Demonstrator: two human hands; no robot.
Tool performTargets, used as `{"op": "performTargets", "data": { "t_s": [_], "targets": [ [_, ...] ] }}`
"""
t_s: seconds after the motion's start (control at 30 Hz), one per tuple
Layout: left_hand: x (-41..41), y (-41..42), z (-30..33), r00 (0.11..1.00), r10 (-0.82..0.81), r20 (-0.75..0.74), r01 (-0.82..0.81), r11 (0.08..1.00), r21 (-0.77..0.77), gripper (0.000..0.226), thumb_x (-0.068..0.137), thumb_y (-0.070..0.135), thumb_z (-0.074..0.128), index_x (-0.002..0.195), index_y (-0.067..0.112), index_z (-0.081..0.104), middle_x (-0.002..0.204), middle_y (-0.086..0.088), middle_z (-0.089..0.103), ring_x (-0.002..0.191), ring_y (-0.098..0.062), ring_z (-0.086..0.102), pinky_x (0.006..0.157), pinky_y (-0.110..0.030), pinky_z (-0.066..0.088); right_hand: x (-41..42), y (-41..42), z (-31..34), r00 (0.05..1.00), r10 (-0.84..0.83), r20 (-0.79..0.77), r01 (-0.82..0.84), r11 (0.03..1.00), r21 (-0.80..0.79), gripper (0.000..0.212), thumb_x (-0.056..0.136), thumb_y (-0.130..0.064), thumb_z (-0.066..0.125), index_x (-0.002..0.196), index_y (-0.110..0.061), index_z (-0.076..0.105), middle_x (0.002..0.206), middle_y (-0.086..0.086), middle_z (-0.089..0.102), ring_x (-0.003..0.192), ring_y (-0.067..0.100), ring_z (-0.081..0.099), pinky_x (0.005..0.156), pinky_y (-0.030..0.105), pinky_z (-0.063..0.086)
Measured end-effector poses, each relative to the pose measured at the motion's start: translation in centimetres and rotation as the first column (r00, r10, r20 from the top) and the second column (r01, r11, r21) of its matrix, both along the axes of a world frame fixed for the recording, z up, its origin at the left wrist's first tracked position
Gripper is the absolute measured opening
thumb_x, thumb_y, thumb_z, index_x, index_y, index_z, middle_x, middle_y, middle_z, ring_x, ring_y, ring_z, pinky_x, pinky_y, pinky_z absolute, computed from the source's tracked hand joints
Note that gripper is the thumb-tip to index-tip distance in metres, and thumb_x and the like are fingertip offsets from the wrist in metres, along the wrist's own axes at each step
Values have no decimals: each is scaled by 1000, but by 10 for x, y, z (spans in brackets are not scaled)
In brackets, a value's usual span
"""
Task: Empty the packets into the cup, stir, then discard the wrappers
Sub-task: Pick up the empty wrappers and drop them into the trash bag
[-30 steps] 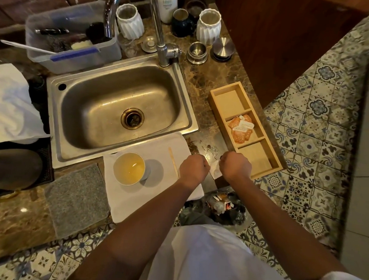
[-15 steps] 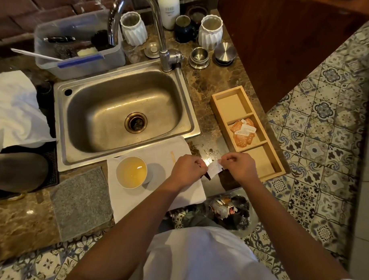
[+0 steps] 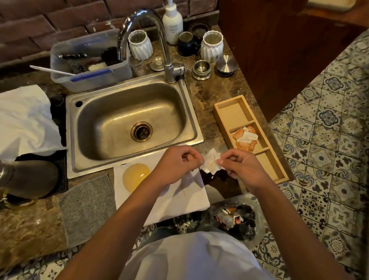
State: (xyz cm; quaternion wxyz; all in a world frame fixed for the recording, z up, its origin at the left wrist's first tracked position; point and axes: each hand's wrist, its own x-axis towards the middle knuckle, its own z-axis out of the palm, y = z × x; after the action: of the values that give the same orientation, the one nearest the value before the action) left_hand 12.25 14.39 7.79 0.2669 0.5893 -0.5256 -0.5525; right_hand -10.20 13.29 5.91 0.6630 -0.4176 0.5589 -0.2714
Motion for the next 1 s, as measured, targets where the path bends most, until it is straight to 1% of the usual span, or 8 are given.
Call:
{"op": "performTargets", "data": {
  "t_s": [0.07,0.17,0.27,0.47,0.6,0.73,0.9,1.0],
  "targets": [
    [0,3,8,996,69,-56,-69,998,-6,4,88,17,75,91,16,77,60,11,60,57,-5,54,57,-23,46,5,1,8,999,-40,23,41,998,-41,7,87,-8,76,83,-12,73,63,-5,65,59,11,54,57,30,42],
    [-4,10,15,987,135,-84,-136,991,-11,15,86,26,78,97,16,76,59,8,61,56,-8,56,58,-26,47,11,4,18,993,-99,71,106,989,-104,4,86,-10,77,86,-11,73,65,-4,65,57,9,55,55,29,42],
    [-10,19,14,983,152,-100,-156,987,-28,10,87,26,77,85,17,77,59,3,61,55,-12,53,59,-31,44,17,9,23,987,-126,104,140,981,-137,4,86,-12,77,87,-12,73,66,-5,65,58,7,56,56,28,44],
    [-16,30,13,978,204,-30,-206,977,-62,17,94,24,69,79,17,72,55,10,61,49,-2,51,60,-23,42,18,21,23,978,-160,136,181,969,-166,2,87,-7,76,86,-8,74,64,0,63,58,13,52,54,32,43],
    [-16,35,10,976,217,-21,-218,975,-48,15,95,20,68,84,11,74,55,11,61,49,-1,51,58,-21,42,9,29,20,977,-183,107,194,975,-110,5,84,-13,79,82,-17,79,63,-2,64,55,14,47,52,30,37],
    [-18,40,5,976,218,-7,-218,975,-30,16,95,19,67,87,8,75,55,10,61,49,-2,52,58,-20,43,-2,39,16,986,-144,80,149,987,-65,4,86,-13,77,87,-9,76,56,-2,57,52,18,38,49,29,30],
    [-23,46,2,983,185,-8,-185,983,-14,19,95,22,67,87,7,75,57,8,61,52,-4,52,59,-24,44,-11,53,18,981,-185,58,188,981,-53,4,88,-15,77,87,-11,77,60,1,59,47,11,42,44,22,32],
    [-24,48,2,989,150,-13,-150,989,-10,18,95,21,67,85,8,75,58,8,62,52,-3,52,59,-22,44,-13,64,20,975,-220,35,222,974,-47,6,90,-16,74,87,-12,77,60,0,58,47,6,45,45,18,35]
  ]
}}
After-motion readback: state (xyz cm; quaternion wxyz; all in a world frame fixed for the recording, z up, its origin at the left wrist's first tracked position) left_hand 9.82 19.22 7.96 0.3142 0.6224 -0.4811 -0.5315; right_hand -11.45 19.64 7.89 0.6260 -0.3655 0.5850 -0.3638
